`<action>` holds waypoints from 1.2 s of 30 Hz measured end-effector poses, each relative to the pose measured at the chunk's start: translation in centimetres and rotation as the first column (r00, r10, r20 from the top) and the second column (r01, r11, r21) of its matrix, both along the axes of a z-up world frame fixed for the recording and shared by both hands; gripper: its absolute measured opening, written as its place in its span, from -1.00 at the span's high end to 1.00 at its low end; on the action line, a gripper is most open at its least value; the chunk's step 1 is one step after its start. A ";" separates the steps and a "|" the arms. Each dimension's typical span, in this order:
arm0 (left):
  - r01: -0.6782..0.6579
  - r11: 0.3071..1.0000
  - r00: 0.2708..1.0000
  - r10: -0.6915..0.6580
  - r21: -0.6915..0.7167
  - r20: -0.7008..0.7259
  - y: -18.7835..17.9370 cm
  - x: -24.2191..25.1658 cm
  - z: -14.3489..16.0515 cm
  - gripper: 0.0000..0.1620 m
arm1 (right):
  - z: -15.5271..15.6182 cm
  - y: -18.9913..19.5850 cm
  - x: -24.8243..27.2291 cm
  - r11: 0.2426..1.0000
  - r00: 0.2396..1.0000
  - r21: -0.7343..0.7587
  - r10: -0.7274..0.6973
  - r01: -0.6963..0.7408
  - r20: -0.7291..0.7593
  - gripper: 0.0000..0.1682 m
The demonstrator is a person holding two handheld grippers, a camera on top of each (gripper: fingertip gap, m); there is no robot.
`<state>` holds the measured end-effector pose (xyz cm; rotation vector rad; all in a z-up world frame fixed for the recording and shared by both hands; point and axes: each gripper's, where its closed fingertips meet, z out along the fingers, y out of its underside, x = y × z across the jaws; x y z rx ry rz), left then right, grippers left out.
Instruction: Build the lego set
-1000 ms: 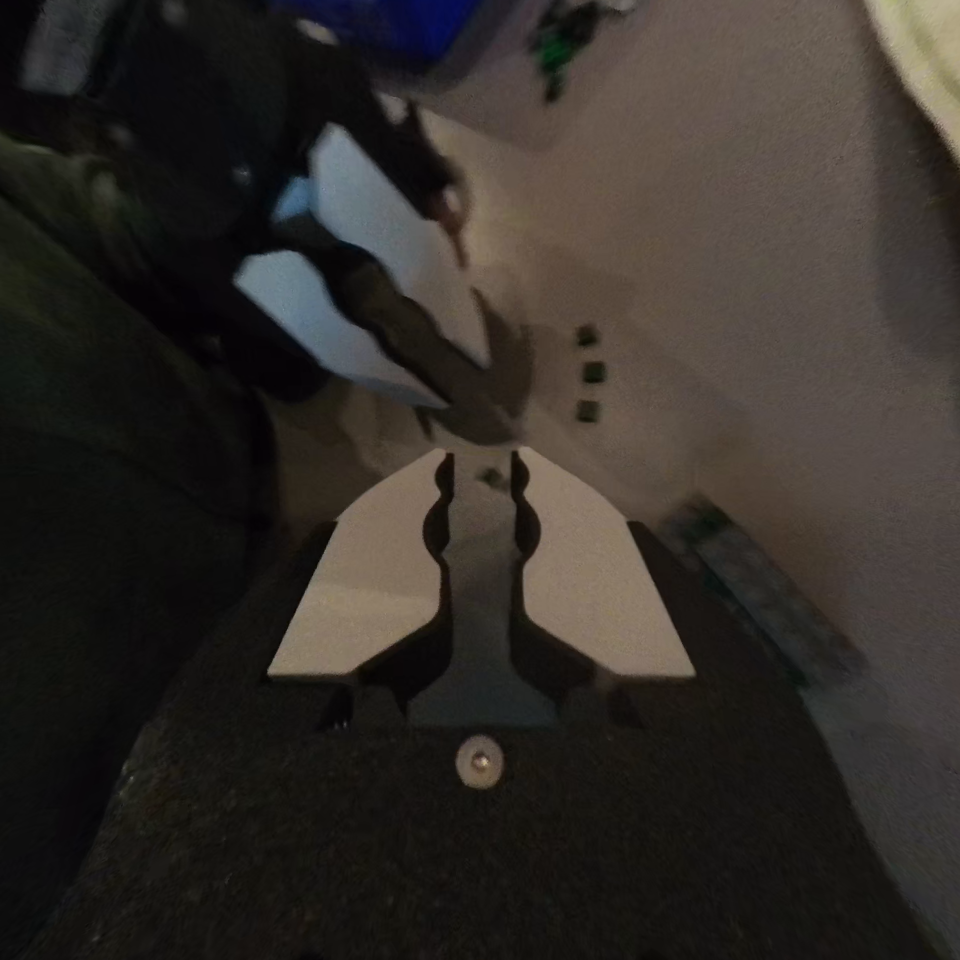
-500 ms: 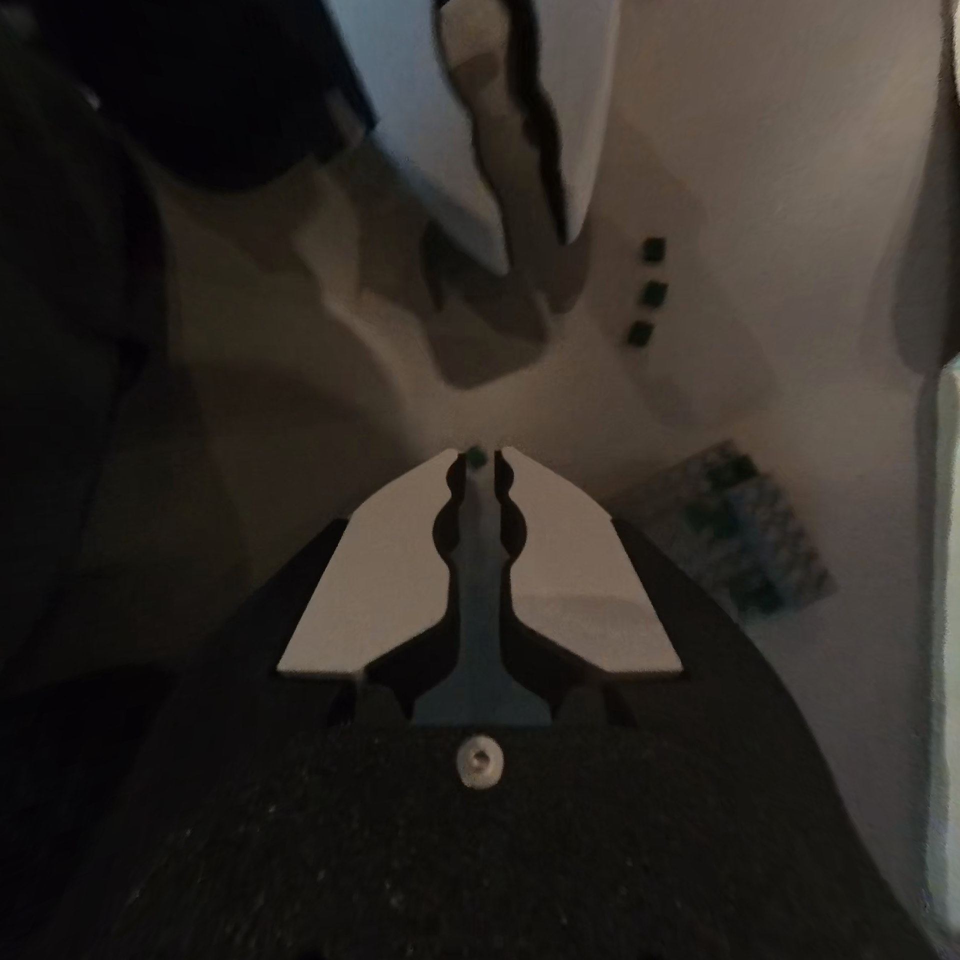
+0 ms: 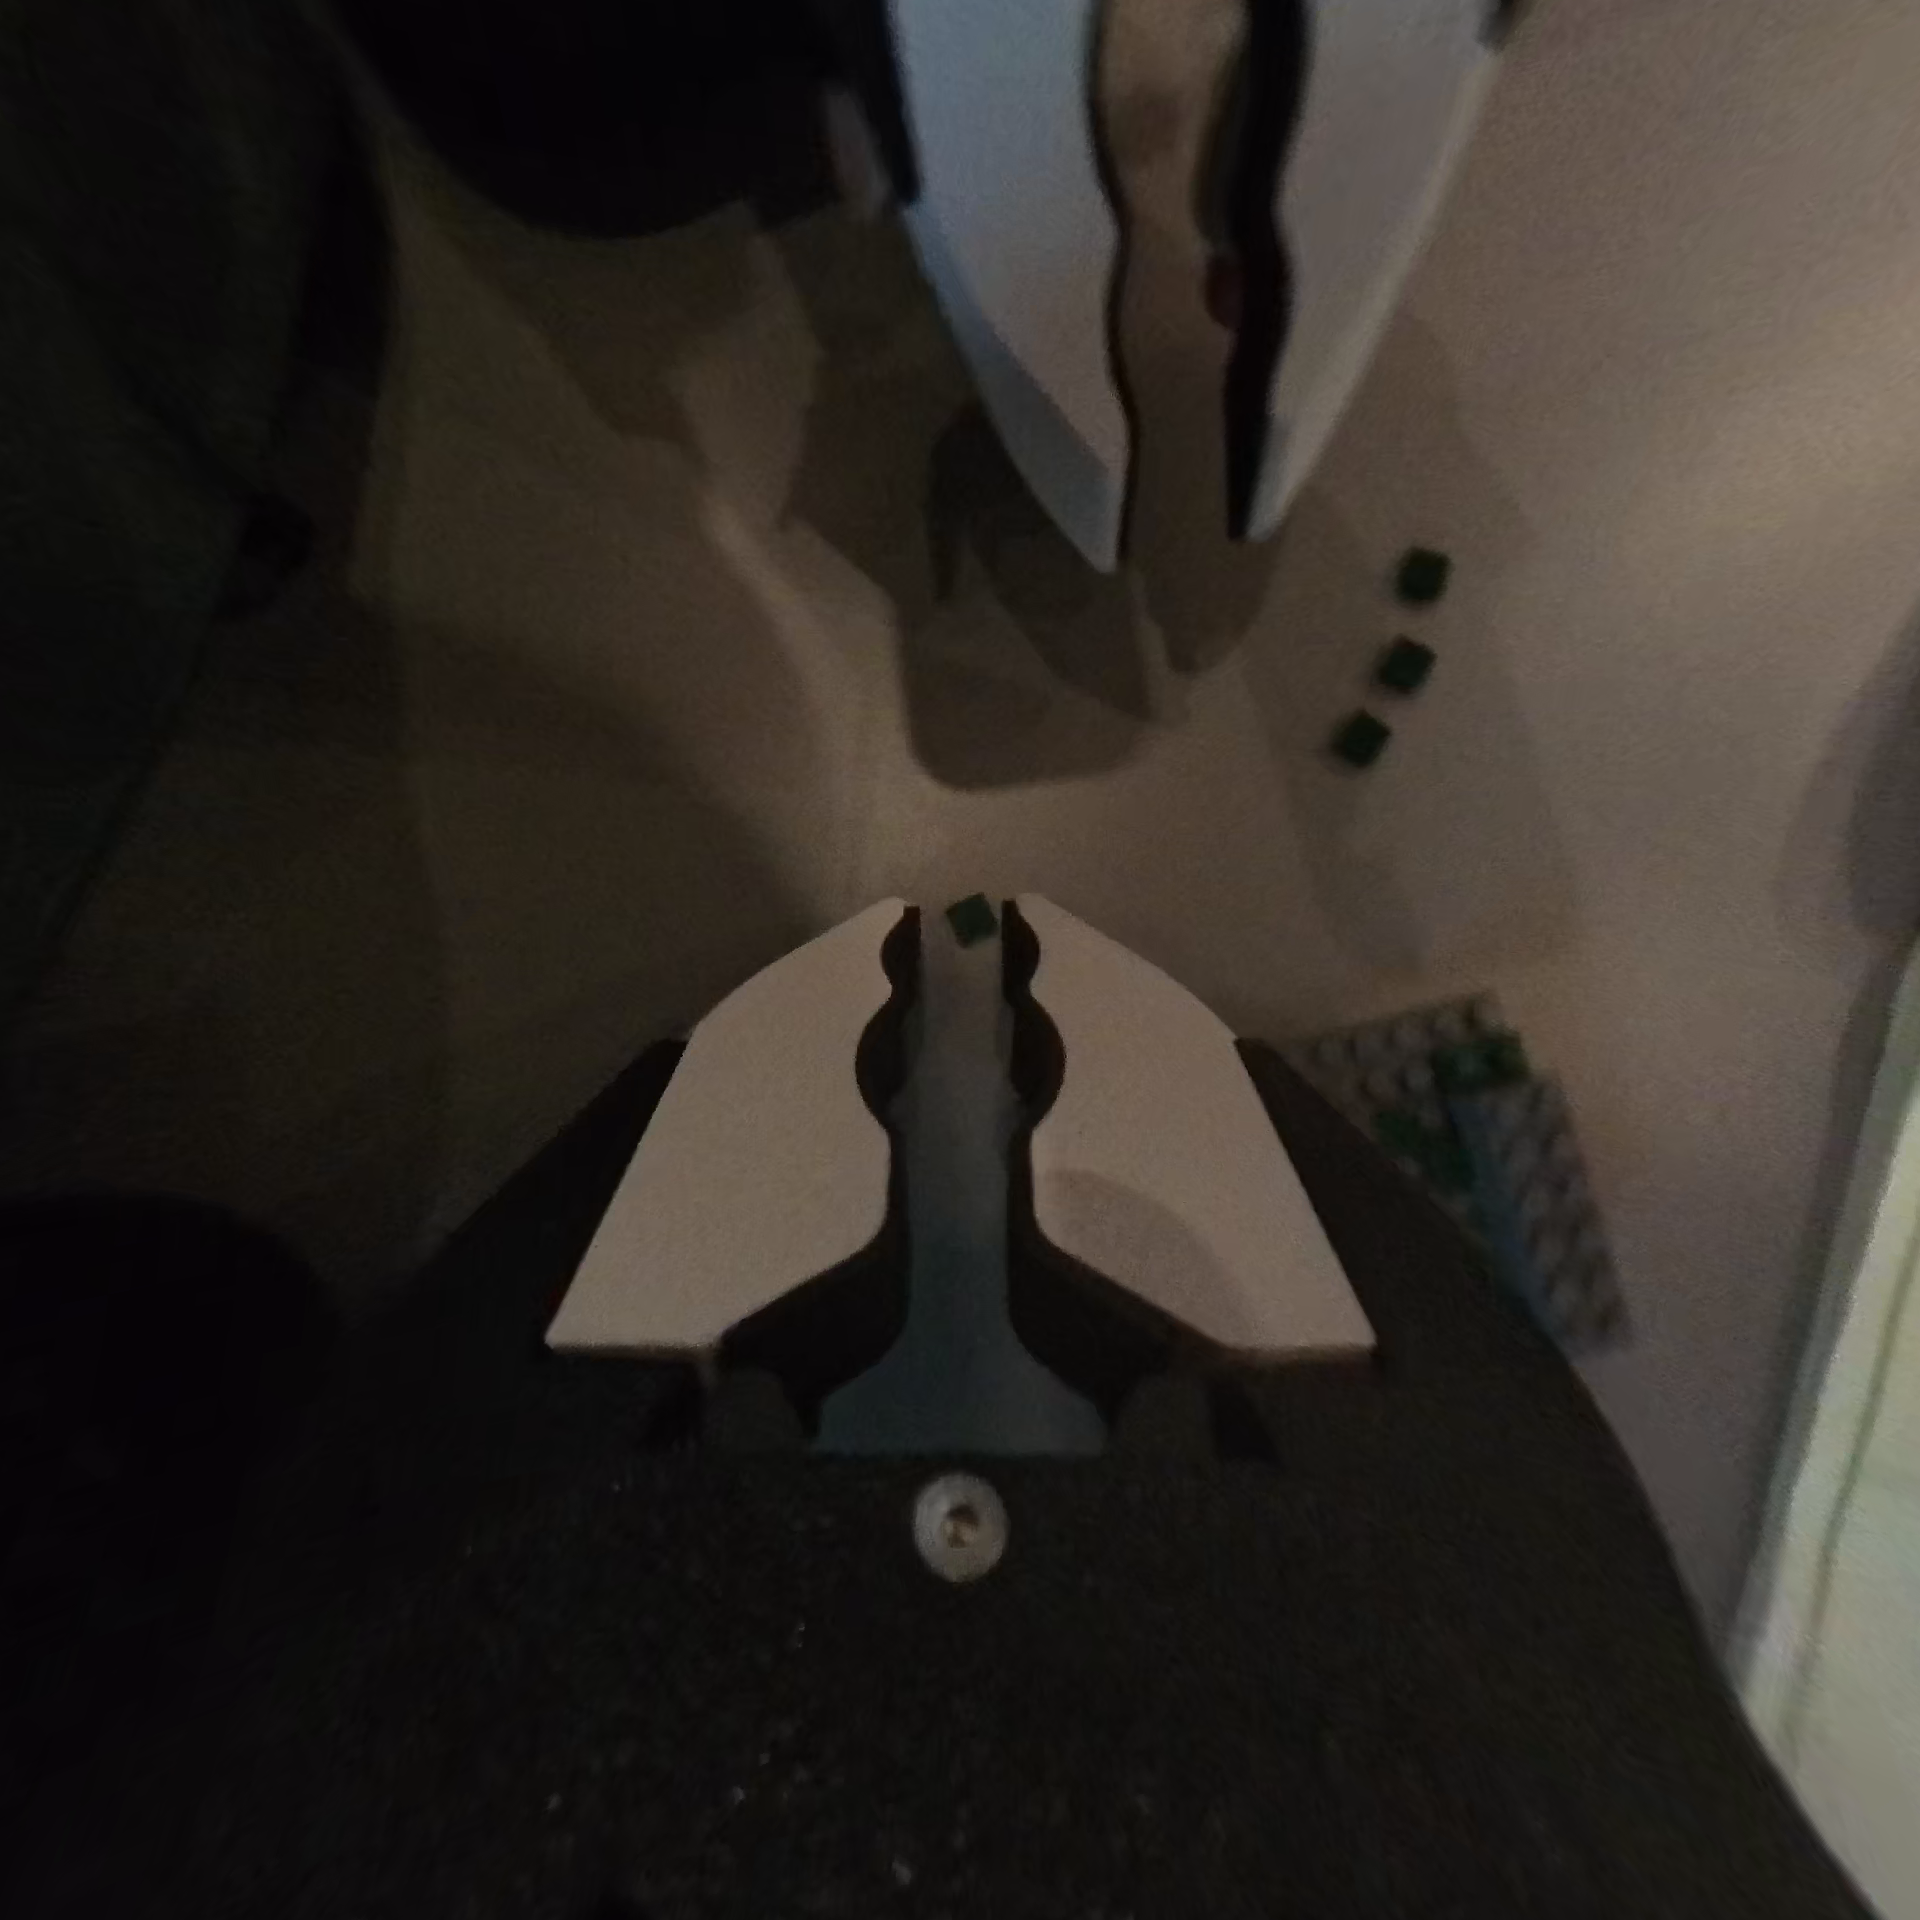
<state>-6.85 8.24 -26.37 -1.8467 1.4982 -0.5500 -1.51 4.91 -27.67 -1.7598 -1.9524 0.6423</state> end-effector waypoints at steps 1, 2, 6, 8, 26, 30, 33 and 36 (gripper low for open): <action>0.000 1.000 1.000 0.000 0.002 -0.002 0.0 0.0 0.0 0.78 | -0.1 0.1 0.0 0.999 0.999 0.006 0.040 -0.040 0.020 0.83; -0.002 1.000 1.000 0.002 0.004 -0.002 0.0 0.0 0.0 0.78 | -0.2 0.2 0.1 0.997 0.996 0.015 0.072 -0.072 0.044 0.83; -0.019 1.000 1.000 0.019 0.003 0.011 0.3 -0.1 0.2 0.80 | -0.8 0.5 0.2 0.988 0.983 -0.007 0.155 -0.155 0.099 0.84; -0.030 1.000 0.999 0.030 0.003 0.017 0.4 -0.2 0.3 0.81 | -1.1 0.5 0.1 0.983 0.977 -0.017 0.181 -0.180 0.112 0.85; -0.033 0.999 0.999 0.033 0.000 0.016 0.5 0.1 0.0 0.84 | 2.7 5.7 6.4 0.991 0.996 0.107 -0.085 0.080 0.038 0.91; -0.053 0.999 0.998 0.053 0.005 0.019 0.7 0.3 0.0 0.84 | 1.6 5.8 6.7 0.994 0.997 0.100 -0.039 0.033 0.065 0.91; -0.087 0.996 0.996 0.087 -0.001 0.015 1.0 0.4 -0.1 0.85 | 0.8 5.6 6.4 0.995 0.996 0.098 0.008 -0.017 0.090 0.91; -0.121 0.993 0.993 0.121 -0.006 0.004 1.3 0.4 -0.2 0.85 | 0.4 5.3 6.0 0.995 0.994 0.089 0.042 -0.051 0.101 0.91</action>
